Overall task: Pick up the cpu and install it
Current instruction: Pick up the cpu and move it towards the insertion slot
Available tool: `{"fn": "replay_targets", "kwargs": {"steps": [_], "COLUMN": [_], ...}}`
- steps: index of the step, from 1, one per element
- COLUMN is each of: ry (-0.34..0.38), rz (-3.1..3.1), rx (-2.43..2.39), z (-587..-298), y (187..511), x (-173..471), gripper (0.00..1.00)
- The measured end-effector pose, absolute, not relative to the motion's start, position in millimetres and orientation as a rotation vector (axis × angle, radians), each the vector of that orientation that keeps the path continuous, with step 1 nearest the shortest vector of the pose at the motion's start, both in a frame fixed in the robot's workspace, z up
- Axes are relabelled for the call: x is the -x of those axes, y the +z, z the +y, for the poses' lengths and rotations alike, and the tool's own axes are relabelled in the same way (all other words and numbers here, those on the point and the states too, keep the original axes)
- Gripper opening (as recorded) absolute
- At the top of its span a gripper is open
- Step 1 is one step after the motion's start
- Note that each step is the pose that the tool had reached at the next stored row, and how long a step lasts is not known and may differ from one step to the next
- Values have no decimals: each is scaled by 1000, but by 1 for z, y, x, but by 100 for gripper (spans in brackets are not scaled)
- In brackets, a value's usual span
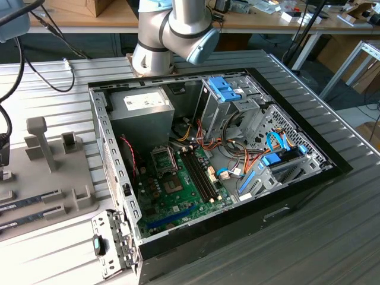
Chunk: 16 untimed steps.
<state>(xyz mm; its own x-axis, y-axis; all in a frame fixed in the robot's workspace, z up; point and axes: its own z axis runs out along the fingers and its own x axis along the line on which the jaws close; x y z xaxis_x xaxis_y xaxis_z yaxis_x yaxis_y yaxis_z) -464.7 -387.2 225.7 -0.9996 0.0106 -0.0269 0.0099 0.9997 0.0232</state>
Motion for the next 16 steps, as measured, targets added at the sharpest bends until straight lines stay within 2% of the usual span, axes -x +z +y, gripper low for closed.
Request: {"fn": "replay_targets", "kwargs": {"steps": [16], "ry": [36], "rz": [3114], "rx": [-16], "z": [-387], "y": [229], "x": [465], "gripper": [47]}}
